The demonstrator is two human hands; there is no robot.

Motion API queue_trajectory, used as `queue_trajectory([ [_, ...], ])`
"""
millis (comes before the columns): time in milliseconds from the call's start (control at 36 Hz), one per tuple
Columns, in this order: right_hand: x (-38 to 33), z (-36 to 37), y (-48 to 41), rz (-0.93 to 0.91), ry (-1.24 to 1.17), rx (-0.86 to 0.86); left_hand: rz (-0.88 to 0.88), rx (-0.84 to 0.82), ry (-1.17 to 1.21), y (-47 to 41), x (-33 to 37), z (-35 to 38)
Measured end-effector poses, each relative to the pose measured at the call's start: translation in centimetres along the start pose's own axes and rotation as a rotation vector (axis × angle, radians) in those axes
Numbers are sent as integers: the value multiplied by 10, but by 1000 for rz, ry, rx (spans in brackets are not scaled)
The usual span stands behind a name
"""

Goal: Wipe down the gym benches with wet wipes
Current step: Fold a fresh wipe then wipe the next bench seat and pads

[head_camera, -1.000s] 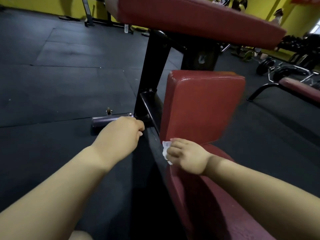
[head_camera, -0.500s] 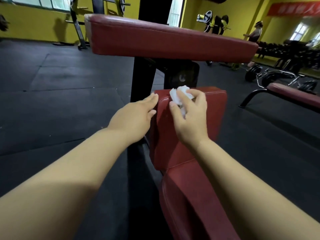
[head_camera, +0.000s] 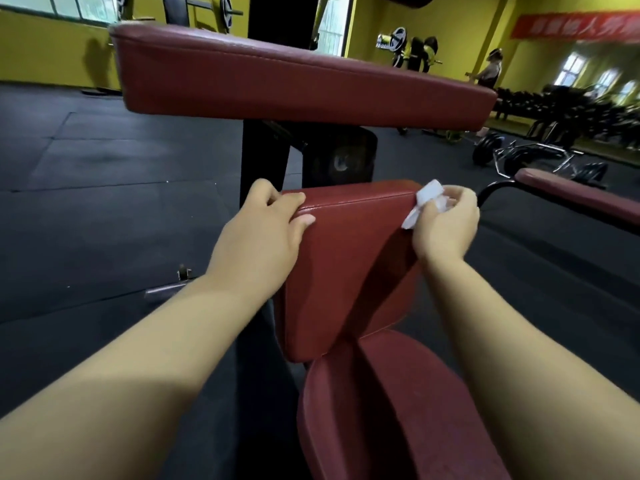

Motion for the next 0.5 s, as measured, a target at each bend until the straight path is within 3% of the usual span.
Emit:
queue_trajectory([
  [56,0,1,3,7,-10,12,-18,53,-8,-3,4,4],
  [111,-28,9,34,-252,-95,-34,-22,87,-11,-2,4,7],
  [194,-61,28,97,-773,-96,-260,-25,127,6,-1,2,6],
  [250,-59,33,96,-881,-54,-319,-15,137,7,-1,1,7],
  [306,-36,23,58,-699,1,-163,-2,145,7,-1,1,7],
  [417,38,1,-1,8,-53,43,-3,157,28,-1,0,8],
  [444,43,0,4,57,-34,70,-4,154,32,-1,0,8],
  [500,25,6,36,-65,-27,105,-2,146,37,-1,0,8],
])
Point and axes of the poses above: each hand's wrist, its own y-axis away from the middle knuckle, its own z-axis out of the palm, x = y × z, the point moved 9 cm from there along -y, towards the middle knuckle
